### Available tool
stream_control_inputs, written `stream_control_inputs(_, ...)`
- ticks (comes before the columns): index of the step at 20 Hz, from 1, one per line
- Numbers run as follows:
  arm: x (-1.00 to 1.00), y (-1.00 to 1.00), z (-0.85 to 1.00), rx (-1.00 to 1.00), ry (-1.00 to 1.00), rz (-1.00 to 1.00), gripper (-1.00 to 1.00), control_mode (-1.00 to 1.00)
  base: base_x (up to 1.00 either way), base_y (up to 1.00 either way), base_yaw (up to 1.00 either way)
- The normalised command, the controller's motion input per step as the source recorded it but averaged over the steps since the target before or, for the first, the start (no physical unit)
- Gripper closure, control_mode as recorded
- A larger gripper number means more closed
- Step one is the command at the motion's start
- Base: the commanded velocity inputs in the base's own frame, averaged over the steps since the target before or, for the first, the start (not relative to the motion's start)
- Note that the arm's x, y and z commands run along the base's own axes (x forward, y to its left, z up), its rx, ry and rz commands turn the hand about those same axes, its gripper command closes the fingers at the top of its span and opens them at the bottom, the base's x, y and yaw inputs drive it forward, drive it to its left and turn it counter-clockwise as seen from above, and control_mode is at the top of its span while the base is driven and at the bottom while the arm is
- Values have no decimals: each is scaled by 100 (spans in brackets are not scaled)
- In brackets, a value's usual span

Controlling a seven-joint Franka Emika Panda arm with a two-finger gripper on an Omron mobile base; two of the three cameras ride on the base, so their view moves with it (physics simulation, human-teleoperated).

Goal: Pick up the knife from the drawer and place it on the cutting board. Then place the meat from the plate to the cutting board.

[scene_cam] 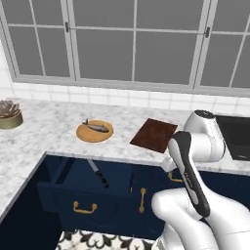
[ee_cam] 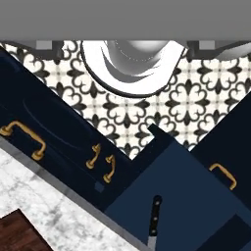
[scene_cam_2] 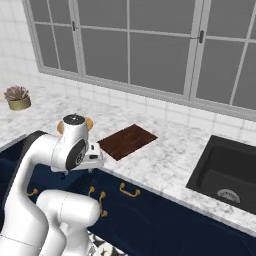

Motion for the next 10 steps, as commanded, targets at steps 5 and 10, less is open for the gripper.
stream_control_inputs(5, 0, 0, 0, 0, 0, 0, -100, 100, 50, -30, 28)
stream_control_inputs(10, 0, 0, 0, 0, 0, 0, -100, 100, 77, 0, 20)
